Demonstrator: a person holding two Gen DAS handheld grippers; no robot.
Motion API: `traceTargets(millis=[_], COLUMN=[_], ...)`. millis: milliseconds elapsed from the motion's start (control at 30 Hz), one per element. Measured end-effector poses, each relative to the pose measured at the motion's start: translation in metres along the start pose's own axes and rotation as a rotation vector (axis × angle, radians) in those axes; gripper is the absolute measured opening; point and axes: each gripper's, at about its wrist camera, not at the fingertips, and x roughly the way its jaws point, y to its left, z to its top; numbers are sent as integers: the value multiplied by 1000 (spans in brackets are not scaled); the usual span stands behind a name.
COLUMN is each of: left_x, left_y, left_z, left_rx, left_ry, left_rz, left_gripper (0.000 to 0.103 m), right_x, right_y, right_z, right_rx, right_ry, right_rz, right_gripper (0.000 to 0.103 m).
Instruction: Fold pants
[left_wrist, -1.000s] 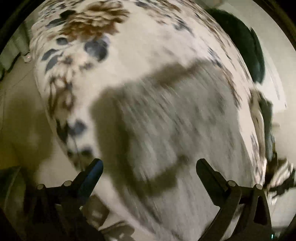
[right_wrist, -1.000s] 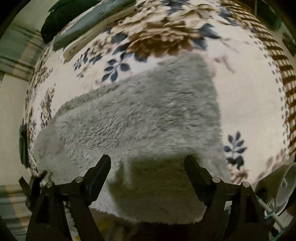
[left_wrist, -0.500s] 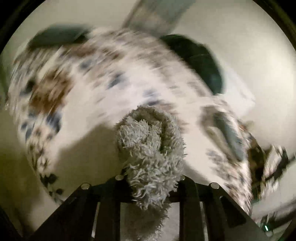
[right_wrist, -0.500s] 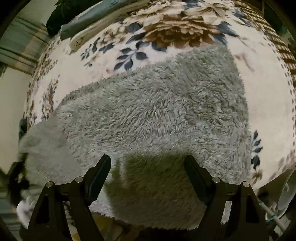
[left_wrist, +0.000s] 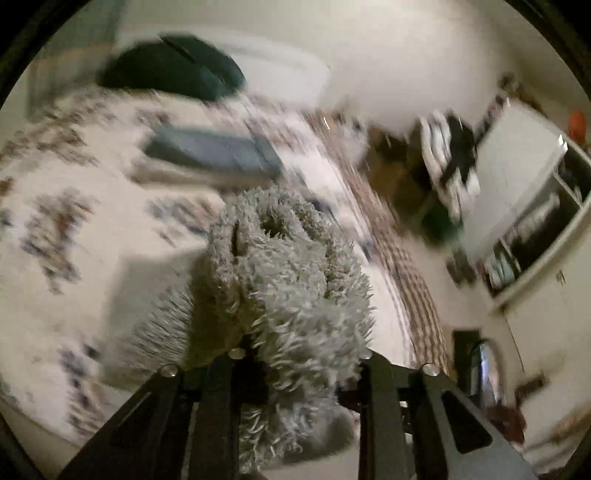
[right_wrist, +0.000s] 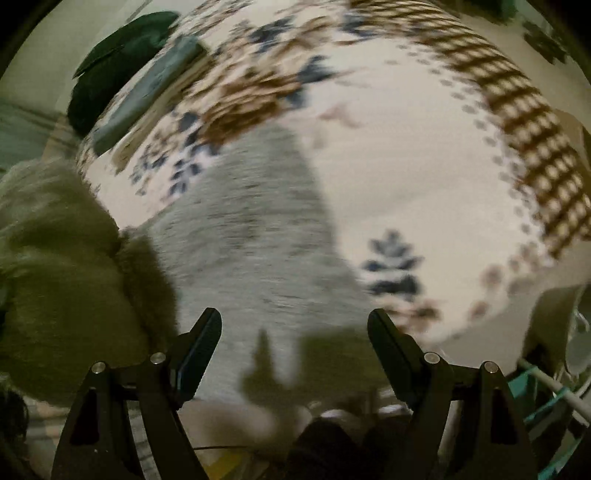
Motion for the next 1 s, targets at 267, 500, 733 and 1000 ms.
traceTargets(millis=[267, 500, 733, 1000], left_x=[33, -18, -25, 14], left_y=[-20, 60, 148, 160], left_z=[-13, 5, -2, 18], left_rx=[-9, -157, -265, -234], left_ry=[226, 135, 168, 207], left_rz=[-6, 217, 429, 388], left_gripper=[95, 100, 100, 100], right_x=[-24, -23, 40, 10], right_y=[-76, -39, 40, 23], right_z=[-1, 33, 68, 83], right_rx=[115, 72, -99, -10], right_ry=[-15, -13, 135, 79], right_rz=[-14, 220, 350, 256], right_gripper=[84, 96, 100, 19])
